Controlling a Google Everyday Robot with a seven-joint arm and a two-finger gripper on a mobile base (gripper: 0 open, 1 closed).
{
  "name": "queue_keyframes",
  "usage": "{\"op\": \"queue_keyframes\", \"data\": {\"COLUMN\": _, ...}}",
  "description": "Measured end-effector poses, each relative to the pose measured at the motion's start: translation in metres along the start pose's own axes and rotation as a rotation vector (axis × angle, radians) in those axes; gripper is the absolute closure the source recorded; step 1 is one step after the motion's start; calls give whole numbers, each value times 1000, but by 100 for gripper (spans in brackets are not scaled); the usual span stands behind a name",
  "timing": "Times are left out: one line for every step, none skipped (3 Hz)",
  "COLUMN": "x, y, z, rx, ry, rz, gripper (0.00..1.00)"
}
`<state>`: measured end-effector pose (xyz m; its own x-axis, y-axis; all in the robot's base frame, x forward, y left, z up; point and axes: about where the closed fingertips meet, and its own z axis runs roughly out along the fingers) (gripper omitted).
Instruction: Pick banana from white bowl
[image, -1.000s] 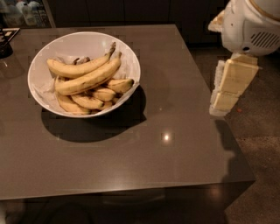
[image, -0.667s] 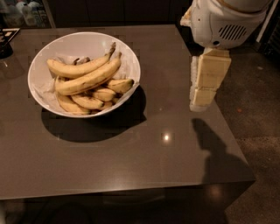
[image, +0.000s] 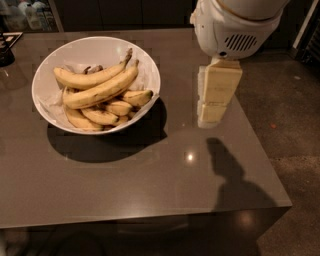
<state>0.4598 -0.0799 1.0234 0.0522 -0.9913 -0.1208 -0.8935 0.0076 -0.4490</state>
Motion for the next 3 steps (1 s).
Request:
{"op": "queue_keyframes", "data": {"x": -33, "y": -1, "z": 13, "rx": 49, "ry": 27, "rz": -65, "gripper": 0}}
{"op": "queue_keyframes", "data": {"x": -57, "y": -3, "z": 23, "rx": 75, "ry": 52, "rz": -132, "gripper": 8}}
{"op": "queue_keyframes", "data": {"x": -76, "y": -8, "z": 25, "rx": 103, "ry": 65, "rz": -196, "gripper": 18}}
